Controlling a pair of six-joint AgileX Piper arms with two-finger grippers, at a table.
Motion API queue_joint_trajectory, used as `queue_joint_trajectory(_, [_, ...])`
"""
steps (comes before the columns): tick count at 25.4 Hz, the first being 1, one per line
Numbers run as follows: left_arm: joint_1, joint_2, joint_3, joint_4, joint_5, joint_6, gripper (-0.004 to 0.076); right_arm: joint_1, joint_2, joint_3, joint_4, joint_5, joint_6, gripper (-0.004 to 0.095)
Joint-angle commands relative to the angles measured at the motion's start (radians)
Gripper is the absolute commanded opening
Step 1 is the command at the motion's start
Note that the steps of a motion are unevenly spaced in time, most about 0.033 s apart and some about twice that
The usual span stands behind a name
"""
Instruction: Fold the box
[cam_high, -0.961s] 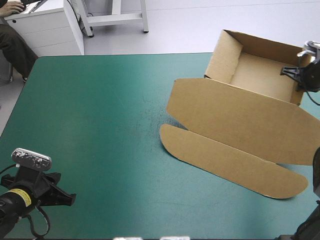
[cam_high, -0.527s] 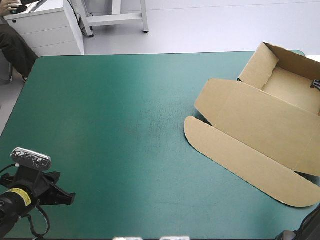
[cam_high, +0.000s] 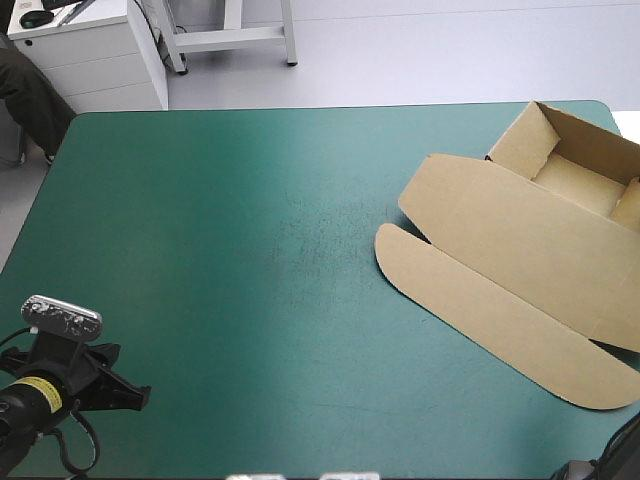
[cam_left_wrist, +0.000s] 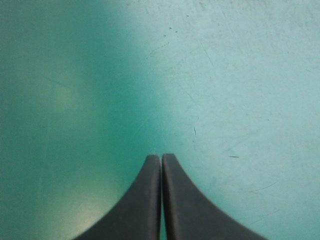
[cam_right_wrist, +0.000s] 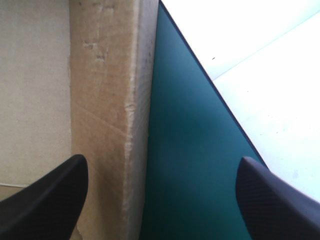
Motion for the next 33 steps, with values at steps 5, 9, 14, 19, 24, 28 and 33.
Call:
queue_joint_trajectory(5, [-0.004, 0.003, -0.027, 0.011, -0.048, -0.006, -0.001, -0.006, -0.249, -0.005, 0.108, 0.022, -0.041, 0.0728])
queue_joint_trajectory(9, [-0.004, 0.003, -0.027, 0.02, -0.048, -0.006, -0.001, -0.004, -0.396, 0.082, 0.221, 0.022, -0.104, 0.026])
queue_joint_trajectory(14, [-0.004, 0.003, -0.027, 0.043, -0.061, -0.006, -0.001, 0.082, -0.554, 0.174, 0.231, 0.022, -0.154, 0.0])
queue_joint_trajectory(19, [-0.004, 0.003, -0.027, 0.042, -0.149, -0.008, -0.001, 0.344, -0.733, 0.294, 0.12, -0.004, -0.154, 0.0])
queue_joint_trajectory(24, [-0.004, -0.004, -0.027, 0.035, -0.209, -0.008, -0.001, 0.557, -0.889, 0.475, 0.052, -0.117, -0.196, -0.0001])
queue_joint_trajectory(28, [-0.004, -0.042, -0.027, -0.007, -0.254, -0.009, -0.001, 0.659, -1.018, 0.625, 0.052, -0.277, -0.273, -0.0001])
queue_joint_trajectory(33, [-0.004, -0.107, 0.001, -0.003, -0.286, -0.009, -0.001, 0.694, -1.182, 0.791, 0.076, -0.383, -0.283, -0.0001])
